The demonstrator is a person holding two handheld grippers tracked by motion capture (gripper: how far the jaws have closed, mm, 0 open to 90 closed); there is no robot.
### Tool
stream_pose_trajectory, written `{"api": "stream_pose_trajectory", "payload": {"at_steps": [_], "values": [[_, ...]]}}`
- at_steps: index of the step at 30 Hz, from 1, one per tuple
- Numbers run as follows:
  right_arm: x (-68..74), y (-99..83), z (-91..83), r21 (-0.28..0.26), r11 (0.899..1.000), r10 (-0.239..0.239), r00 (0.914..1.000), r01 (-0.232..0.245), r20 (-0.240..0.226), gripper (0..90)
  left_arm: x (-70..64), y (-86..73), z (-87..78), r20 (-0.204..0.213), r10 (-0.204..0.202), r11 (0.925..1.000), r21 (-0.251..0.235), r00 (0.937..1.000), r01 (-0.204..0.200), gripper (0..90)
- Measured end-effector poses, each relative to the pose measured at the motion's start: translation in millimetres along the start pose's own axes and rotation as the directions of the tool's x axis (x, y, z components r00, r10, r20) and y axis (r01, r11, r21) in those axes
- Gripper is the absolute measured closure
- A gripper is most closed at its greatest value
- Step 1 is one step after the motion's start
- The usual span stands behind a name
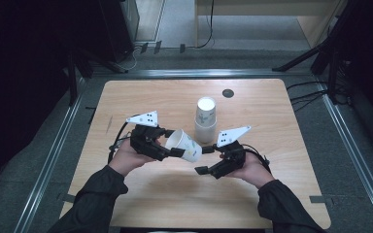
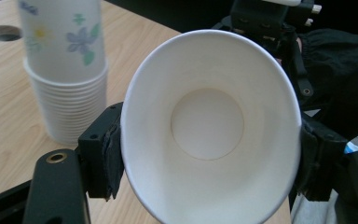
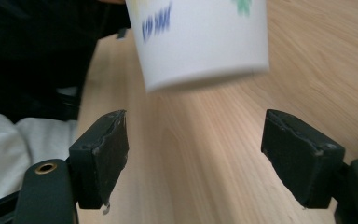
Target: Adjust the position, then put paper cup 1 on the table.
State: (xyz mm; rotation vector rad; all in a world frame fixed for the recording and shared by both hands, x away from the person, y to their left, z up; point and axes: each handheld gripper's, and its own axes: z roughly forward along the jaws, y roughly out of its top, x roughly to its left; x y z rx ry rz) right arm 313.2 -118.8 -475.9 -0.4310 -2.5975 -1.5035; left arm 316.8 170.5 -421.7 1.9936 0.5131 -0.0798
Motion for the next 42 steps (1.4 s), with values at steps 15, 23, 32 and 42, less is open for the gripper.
{"api": "stream_pose_trajectory", "payload": {"at_steps": [15,23,32,42], "values": [[-1.3,-14.4,-5.5,0.118,0.993,-0.063,0.963,0.033,0.262,19.7,13.9,-9.2,-24.2,-0.121,-0.023,0.9979,0.058,0.9924,0.03,25.2],[-5.2,-19.3,-18.6,0.079,0.996,0.014,0.9292,-0.047,0.369,19.8,15.9,-14.3,-30.9,-0.193,0.001,0.9927,0.119,0.9811,0.023,25.1],[-8.1,-25.1,-29.4,0.054,0.993,0.077,0.9044,-0.11,0.42,19.9,27.6,-22.8,-48.7,-0.254,-0.02,0.9904,0.127,0.967,0.054,25.1],[-13.5,-24.5,-31.1,0.046,0.993,0.082,0.9049,-0.112,0.418,20.0,49.3,-38.4,-68.5,-0.331,-0.051,0.9843,0.143,0.9424,0.103,25.1]]}}
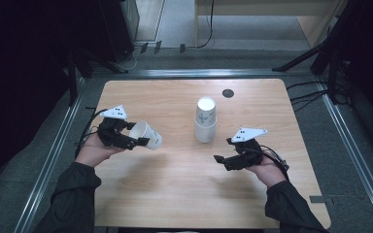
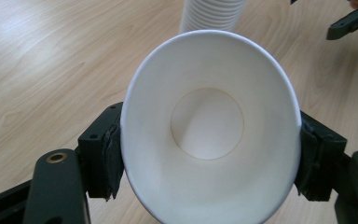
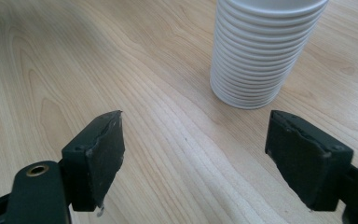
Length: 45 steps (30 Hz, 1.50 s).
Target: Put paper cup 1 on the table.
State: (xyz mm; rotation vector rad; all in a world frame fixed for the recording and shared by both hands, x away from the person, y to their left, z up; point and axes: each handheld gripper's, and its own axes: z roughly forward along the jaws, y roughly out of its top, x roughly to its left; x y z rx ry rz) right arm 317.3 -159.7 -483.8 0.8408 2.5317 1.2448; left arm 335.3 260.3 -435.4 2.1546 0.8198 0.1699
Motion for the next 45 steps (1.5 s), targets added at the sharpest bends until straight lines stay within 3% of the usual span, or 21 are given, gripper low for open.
{"api": "stream_pose_trajectory", "payload": {"at_steps": [7,13,18,23,28,34,39,45], "values": [[1.6,0.0,0.5,0.002,1.0,-0.026,0.9996,0.025,0.015,20.1,17.7,-8.3,3.0,-0.065,-0.009,0.9984,0.055,0.9979,0.013,25.1],[2.4,-0.7,1.5,0.011,0.999,-0.036,0.9993,0.036,0.013,20.1,34.3,-17.4,8.3,-0.125,-0.037,0.9926,0.11,0.9915,0.051,25.1],[2.6,-1.1,3.2,0.02,0.999,-0.041,0.9991,0.041,0.008,20.1,46.9,-20.9,10.9,-0.172,-0.075,0.9819,0.159,0.9821,0.103,25.1],[5.2,0.2,4.5,0.012,0.999,-0.038,0.9992,0.038,0.015,20.1,53.2,-21.0,11.0,-0.24,-0.063,0.9755,0.19,0.9686,0.111,25.1],[9.4,3.0,3.3,-0.021,0.999,-0.049,0.9988,0.049,-0.002,20.1,59.0,-18.7,16.6,-0.306,-0.039,0.9605,0.251,0.9512,0.12,25.1],[9.3,2.3,5.0,-0.005,0.998,-0.056,0.9984,0.056,-0.003,20.0,58.8,-16.8,22.9,-0.311,-0.026,0.9451,0.302,0.9499,0.125,25.0],[8.6,1.7,4.5,-0.004,0.999,-0.051,0.9987,0.051,0.001,20.0,56.1,-15.5,27.6,-0.33,0.004,0.9352,0.336,0.944,0.113,24.9],[7.9,2.0,3.9,-0.006,0.999,-0.051,0.9987,0.051,0.008,20.0,52.0,-12.2,29.8,-0.325,0.024,0.9367,0.338,0.9454,0.092,23.9]]}}
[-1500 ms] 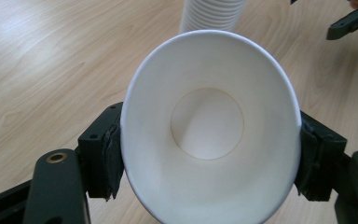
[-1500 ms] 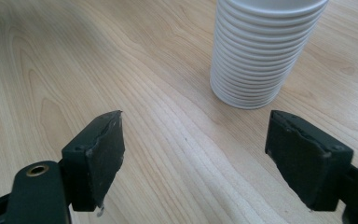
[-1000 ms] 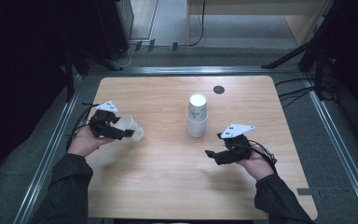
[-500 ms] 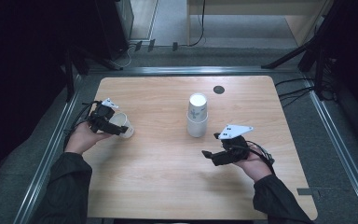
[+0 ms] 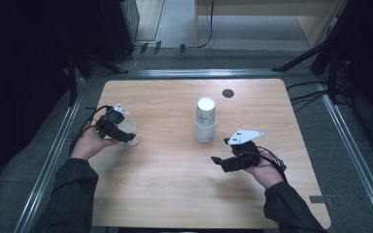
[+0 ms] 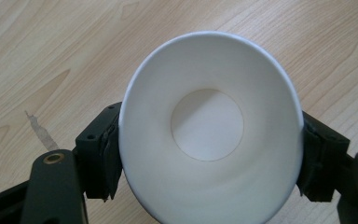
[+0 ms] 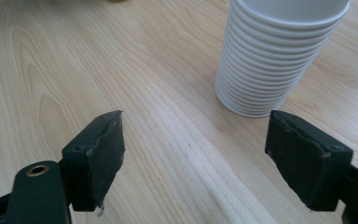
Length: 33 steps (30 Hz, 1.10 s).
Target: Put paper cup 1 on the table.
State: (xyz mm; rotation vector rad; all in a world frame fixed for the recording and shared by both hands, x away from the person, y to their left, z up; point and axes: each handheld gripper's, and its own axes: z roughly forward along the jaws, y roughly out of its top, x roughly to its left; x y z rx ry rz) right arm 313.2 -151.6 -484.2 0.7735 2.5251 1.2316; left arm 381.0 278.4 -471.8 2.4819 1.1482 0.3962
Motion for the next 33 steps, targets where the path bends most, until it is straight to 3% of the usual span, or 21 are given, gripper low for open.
{"api": "stream_pose_trajectory", "payload": {"at_steps": [8,17,22,33], "values": [[-0.3,0.6,-0.2,-0.006,1.0,0.0,1.0,0.0,-0.003,20.0,-2.7,-0.2,4.6,-0.019,0.018,0.9997,0.02,0.9997,-0.018,22.1],[0.0,0.8,-0.1,-0.007,1.0,-0.003,0.9999,0.003,-0.013,20.0,1.0,-1.1,4.9,0.021,-0.02,0.9998,0.007,0.9996,0.02,19.0],[-0.2,0.7,-0.3,-0.008,1.0,-0.006,0.9999,0.006,-0.015,20.1,3.4,-1.1,2.7,0.046,-0.052,0.9985,-0.014,0.9976,0.053,13.2],[-2.2,-0.3,0.3,-0.01,1.0,-0.006,0.9995,0.005,-0.031,19.9,9.1,-3.0,-22.0,0.067,-0.095,0.99,-0.098,0.9933,0.101,12.8]]}}
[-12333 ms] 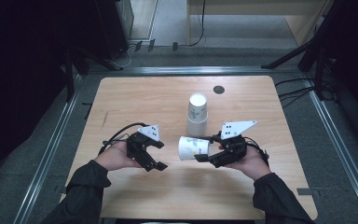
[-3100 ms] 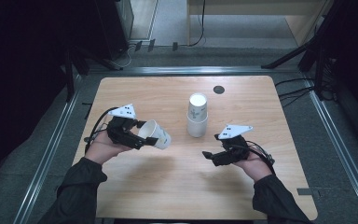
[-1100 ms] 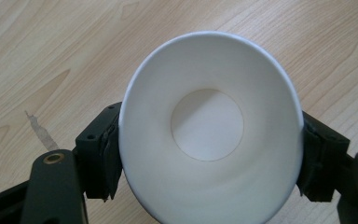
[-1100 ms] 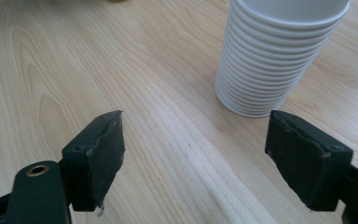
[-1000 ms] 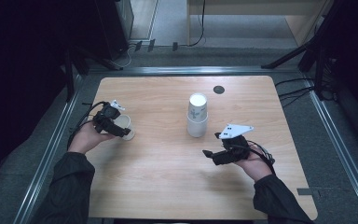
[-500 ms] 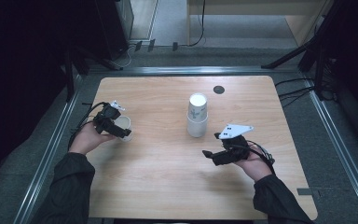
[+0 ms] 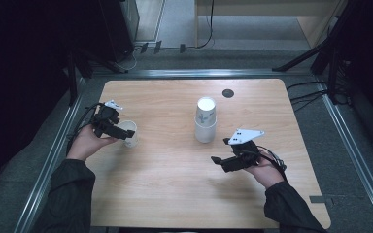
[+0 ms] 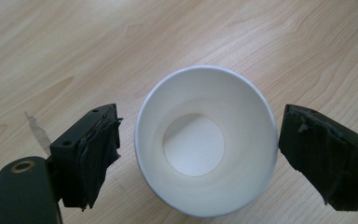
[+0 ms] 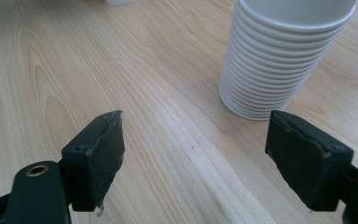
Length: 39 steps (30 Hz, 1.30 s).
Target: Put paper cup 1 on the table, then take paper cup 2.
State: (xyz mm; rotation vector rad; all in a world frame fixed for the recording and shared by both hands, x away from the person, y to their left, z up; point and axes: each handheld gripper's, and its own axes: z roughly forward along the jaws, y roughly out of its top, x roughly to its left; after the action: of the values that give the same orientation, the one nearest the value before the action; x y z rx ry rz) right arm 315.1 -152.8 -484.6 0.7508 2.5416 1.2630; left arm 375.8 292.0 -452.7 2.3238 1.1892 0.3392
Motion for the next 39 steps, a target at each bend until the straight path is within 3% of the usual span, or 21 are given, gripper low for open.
{"api": "stream_pose_trajectory", "payload": {"at_steps": [2,5,9,17,23,28,34,36,39], "values": [[-0.7,0.0,-0.4,-0.01,1.0,-0.001,1.0,0.001,0.005,19.8,-0.4,1.0,-6.2,0.014,-0.005,0.9997,-0.022,0.9999,0.006,12.8],[-3.7,0.3,-1.1,-0.015,0.998,0.055,0.9985,-0.055,0.001,17.9,-3.0,3.1,-13.2,0.026,-0.007,0.999,-0.045,0.9996,0.008,12.8],[-6.9,0.5,-1.3,-0.001,0.997,0.074,0.9973,-0.074,-0.006,14.9,-8.4,6.5,-18.9,0.05,0.0,0.9983,-0.059,0.9988,0.003,13.2],[-11.2,3.8,-4.4,0.01,0.992,0.125,0.9894,-0.124,-0.074,11.7,-17.2,12.8,-27.6,0.137,0.0,0.9937,-0.111,0.9906,0.015,13.6],[-12.3,12.8,-12.1,-0.05,0.993,0.103,0.9933,-0.105,-0.054,14.4,-25.1,14.2,-30.8,0.14,0.017,0.9939,-0.111,0.9899,-0.002,13.6],[-14.3,17.5,-14.6,-0.075,0.994,0.073,0.9956,-0.078,-0.059,19.4,-35.3,15.1,-33.5,0.194,0.033,0.9917,-0.128,0.9804,-0.008,13.6],[-27.6,22.3,-14.3,-0.097,0.989,0.109,0.9938,-0.111,-0.021,21.1,-47.6,16.6,-37.0,0.23,0.071,0.9861,-0.163,0.9705,-0.033,13.9],[-32.7,25.3,-14.7,-0.107,0.985,0.133,0.9908,-0.135,-0.024,21.6,-52.8,16.4,-36.5,0.236,0.079,0.9852,-0.167,0.9685,-0.039,13.9],[-37.8,29.5,-15.1,-0.121,0.983,0.132,0.9904,-0.136,-0.042,26.4,-57.9,16.0,-35.1,0.24,0.09,0.9861,-0.158,0.9666,-0.053,13.9]]}}
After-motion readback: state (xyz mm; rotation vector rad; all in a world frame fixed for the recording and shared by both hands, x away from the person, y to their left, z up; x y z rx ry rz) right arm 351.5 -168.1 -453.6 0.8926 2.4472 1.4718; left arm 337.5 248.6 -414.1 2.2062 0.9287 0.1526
